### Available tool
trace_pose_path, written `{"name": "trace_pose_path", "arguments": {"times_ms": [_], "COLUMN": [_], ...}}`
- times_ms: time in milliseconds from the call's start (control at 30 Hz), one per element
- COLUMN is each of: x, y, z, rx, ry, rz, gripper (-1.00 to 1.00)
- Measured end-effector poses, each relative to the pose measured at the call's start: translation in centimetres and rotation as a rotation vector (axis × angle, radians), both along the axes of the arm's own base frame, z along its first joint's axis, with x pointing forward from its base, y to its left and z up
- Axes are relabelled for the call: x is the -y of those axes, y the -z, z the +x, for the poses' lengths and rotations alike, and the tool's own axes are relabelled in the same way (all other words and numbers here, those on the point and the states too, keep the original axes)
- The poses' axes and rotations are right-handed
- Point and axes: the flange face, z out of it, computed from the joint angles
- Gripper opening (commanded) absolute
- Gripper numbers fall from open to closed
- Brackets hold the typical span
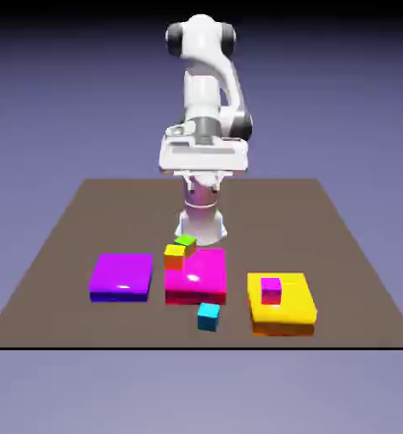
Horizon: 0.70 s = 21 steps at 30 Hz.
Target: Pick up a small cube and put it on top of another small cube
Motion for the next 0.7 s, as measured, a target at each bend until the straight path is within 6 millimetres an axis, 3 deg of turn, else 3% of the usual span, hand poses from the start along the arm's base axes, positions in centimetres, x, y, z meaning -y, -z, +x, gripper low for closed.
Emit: {"name": "trace_pose_path", "arguments": {"times_ms": [367, 700], "x": [-0.3, -0.8], "y": [11.2, 23.5], "z": [6.7, 9.2], "rx": [-0.444, -0.846], "ry": [0.115, 0.230], "rz": [0.052, 0.102], "gripper": [0.00, 0.00]}}
